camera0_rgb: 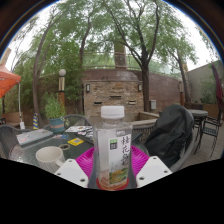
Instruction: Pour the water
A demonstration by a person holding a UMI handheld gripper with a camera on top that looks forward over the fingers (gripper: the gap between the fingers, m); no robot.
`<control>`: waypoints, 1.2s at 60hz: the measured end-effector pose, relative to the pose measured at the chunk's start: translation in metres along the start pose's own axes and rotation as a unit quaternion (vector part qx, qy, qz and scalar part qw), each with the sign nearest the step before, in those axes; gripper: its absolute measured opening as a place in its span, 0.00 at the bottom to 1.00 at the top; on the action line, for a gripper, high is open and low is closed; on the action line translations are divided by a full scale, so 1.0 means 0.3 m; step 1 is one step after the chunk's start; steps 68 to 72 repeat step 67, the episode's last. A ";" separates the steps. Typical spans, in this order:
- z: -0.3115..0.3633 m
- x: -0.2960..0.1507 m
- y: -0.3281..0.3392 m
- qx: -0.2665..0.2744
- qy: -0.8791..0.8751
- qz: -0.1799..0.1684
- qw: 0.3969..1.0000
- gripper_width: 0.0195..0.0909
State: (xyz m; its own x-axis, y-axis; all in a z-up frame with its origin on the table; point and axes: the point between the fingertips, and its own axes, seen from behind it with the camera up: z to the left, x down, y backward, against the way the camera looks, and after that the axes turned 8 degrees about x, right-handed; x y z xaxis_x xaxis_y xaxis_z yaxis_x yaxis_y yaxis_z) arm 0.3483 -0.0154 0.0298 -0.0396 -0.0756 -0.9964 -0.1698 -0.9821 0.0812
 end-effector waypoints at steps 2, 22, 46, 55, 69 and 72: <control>0.007 0.032 0.002 -0.003 0.004 0.013 1.000 0.41; 0.031 -0.002 -0.004 -0.009 0.018 -0.012 1.000 0.64; -0.026 0.065 0.230 0.016 0.029 0.057 0.998 0.91; -0.020 0.027 0.467 0.014 -0.008 0.056 0.998 0.90; 0.048 0.048 0.783 -0.013 -0.075 0.074 0.994 0.90; 0.048 0.048 0.783 -0.013 -0.075 0.074 0.994 0.90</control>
